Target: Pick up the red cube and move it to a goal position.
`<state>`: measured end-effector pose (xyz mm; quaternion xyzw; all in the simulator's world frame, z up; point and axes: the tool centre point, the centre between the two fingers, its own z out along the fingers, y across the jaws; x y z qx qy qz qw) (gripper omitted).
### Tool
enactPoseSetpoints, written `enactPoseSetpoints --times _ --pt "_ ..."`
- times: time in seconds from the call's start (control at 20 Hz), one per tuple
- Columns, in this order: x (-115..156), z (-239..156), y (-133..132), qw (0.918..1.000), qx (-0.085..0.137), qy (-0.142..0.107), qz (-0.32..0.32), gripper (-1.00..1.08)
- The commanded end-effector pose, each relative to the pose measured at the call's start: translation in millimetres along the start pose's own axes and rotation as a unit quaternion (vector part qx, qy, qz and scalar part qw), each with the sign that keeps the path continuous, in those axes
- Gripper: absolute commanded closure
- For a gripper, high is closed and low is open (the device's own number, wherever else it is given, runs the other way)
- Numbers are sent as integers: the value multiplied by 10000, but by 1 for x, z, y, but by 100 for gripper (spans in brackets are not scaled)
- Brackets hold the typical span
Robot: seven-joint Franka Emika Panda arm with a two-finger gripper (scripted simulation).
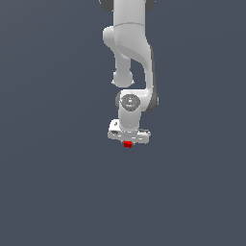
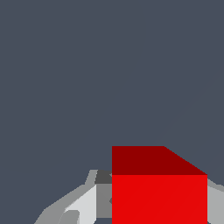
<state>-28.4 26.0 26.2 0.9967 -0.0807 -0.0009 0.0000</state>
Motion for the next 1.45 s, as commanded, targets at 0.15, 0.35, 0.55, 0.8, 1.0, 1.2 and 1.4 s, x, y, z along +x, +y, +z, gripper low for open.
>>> enactPoseSetpoints --times 0.15,0.35,0.55,0.8,1.0,1.2,1.4 --pt "27 -11 22 10000 0 5 4 108" --pt "52 -20 41 10000 0 5 4 108" --pt "77 -30 60 10000 0 8 3 108" --pt "100 -38 76 10000 0 8 3 108" --pt "111 -42 84 10000 0 8 3 108" --pt "118 -44 88 10000 0 8 3 108" --pt "120 -45 90 10000 0 8 3 108"
